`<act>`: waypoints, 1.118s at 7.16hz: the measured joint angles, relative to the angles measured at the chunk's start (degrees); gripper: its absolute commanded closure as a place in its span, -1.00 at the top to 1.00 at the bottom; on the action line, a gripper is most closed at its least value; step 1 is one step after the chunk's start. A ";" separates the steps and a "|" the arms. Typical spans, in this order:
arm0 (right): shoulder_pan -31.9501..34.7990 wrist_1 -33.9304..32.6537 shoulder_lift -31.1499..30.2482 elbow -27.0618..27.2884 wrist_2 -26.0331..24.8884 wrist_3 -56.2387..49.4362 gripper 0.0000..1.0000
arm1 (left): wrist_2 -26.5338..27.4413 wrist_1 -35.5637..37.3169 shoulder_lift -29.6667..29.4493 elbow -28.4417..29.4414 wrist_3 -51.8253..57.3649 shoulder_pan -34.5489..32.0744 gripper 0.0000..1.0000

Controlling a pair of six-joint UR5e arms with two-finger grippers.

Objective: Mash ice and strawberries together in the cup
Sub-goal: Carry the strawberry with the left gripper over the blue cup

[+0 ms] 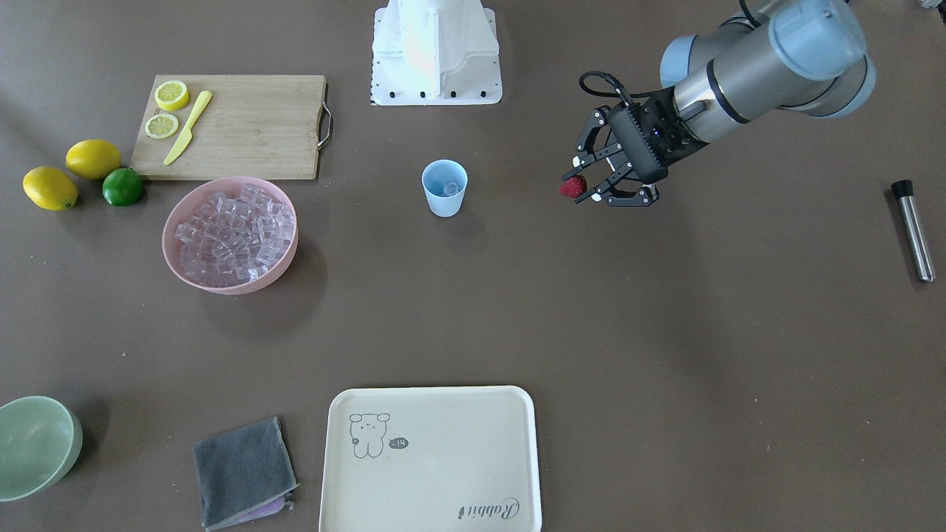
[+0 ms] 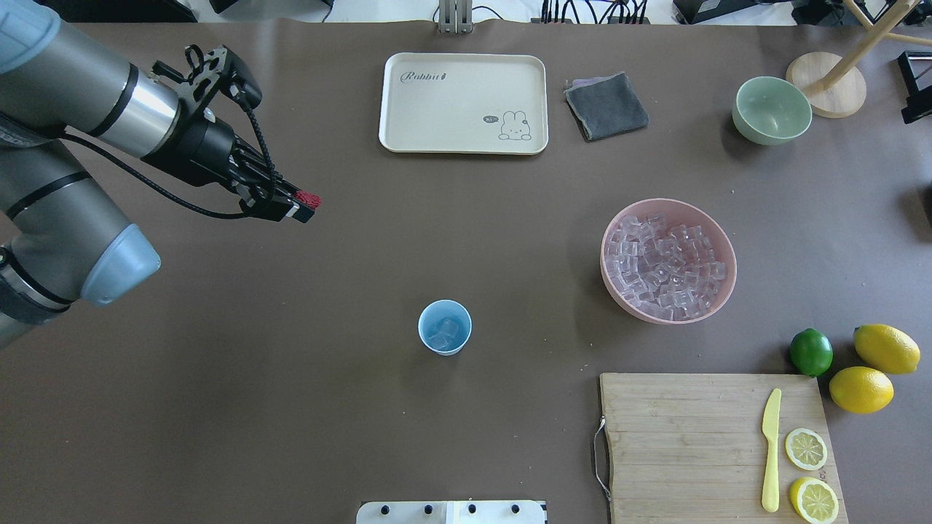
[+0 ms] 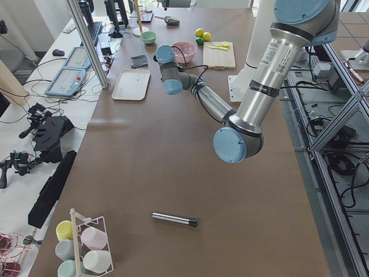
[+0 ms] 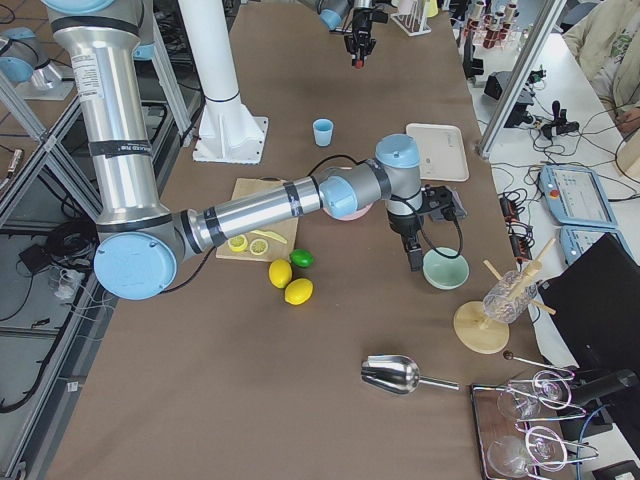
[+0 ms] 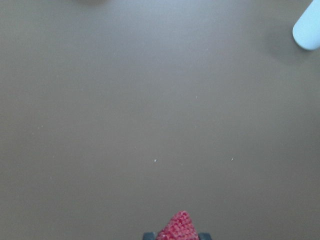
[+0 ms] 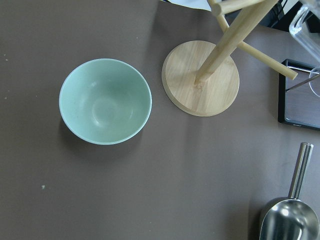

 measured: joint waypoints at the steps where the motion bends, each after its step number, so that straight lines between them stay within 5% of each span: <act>1: -0.16 0.05 0.07 0.05 -0.16 -0.03 1.00 | 3.04 -1.02 -1.06 -0.06 -2.40 2.84 -1.00; 5: -0.25 0.17 -0.05 0.35 -1.23 0.01 1.00 | 19.62 -6.83 -2.88 0.10 -9.34 16.93 -1.00; 8: -0.25 0.18 -0.40 0.68 -2.27 0.01 1.00 | 26.59 -7.09 -3.51 0.94 -9.93 22.41 -1.00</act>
